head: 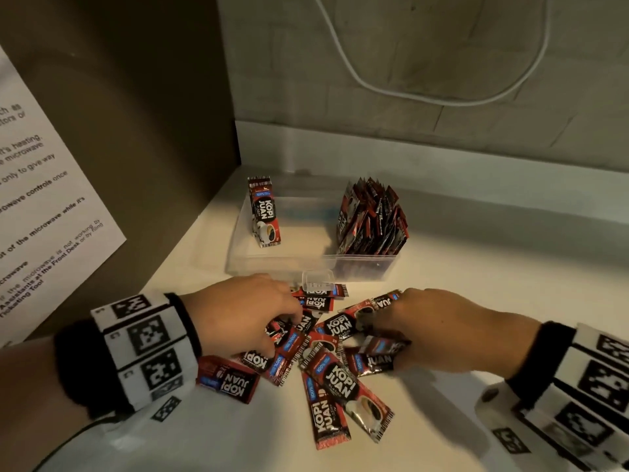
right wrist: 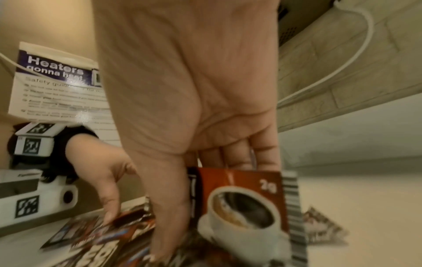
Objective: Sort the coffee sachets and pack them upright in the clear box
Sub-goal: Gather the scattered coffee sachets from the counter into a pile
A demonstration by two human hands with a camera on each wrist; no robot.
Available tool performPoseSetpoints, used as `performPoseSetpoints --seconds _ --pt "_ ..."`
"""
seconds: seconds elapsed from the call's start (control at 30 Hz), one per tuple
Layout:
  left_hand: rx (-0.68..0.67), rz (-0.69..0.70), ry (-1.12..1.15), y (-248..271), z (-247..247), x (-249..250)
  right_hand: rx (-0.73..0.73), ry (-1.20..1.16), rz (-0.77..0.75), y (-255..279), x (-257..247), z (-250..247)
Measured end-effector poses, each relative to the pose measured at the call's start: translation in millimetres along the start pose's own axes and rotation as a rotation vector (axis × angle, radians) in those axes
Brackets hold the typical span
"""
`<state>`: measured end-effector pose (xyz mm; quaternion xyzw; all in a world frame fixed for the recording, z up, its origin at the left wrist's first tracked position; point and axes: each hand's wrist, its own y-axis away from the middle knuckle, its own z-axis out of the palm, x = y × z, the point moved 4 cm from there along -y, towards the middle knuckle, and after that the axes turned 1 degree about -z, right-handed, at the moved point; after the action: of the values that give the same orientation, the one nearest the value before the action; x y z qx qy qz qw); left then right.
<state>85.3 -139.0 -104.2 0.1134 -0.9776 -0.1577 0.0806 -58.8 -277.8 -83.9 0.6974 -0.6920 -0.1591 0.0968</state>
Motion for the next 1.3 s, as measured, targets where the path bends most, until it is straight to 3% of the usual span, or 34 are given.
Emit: performPoseSetpoints --seconds 0.13,0.27,0.33,0.43,0.53,0.63,0.7,0.8,0.97,1.1,1.3 --pt "0.007 0.016 0.018 -1.0 -1.0 -2.7 0.001 -0.064 0.063 7.4 14.9 -9.5" --pt "0.019 0.095 0.094 1.7 -8.4 1.6 0.122 -0.119 0.057 -4.4 14.9 -13.1" --pt "0.073 0.149 0.202 6.1 -16.7 5.8 0.166 -0.155 0.03 -15.1 8.1 -10.7" --pt "0.153 0.171 0.463 16.5 -30.7 7.7 0.117 -0.134 -0.012 -32.5 -2.6 0.2" --pt "0.145 0.143 0.655 27.6 -37.3 2.4 0.115 -0.081 -0.02 -42.0 -8.9 4.5" --pt "0.054 0.073 0.577 36.8 -29.4 -8.8 0.133 -0.027 -0.005 -45.7 -9.7 6.1" --pt "-0.043 -0.016 0.361 41.1 -14.7 -17.3 0.12 -0.005 0.007 -48.1 -10.3 7.8" --pt "-0.019 -0.112 0.055 37.4 3.1 -29.1 0.095 -0.044 0.046 -49.9 -8.3 6.2" --pt "0.006 -0.155 0.007 25.3 10.6 -34.7 0.057 -0.13 0.049 -38.9 2.3 -5.1" --pt "-0.007 -0.11 0.02 24.3 4.7 -36.7 0.063 -0.28 0.097 -19.4 23.7 -19.6" --pt "0.044 -0.038 0.221 34.3 -15.5 -31.5 0.116 -0.288 0.176 -10.0 45.2 -5.8"
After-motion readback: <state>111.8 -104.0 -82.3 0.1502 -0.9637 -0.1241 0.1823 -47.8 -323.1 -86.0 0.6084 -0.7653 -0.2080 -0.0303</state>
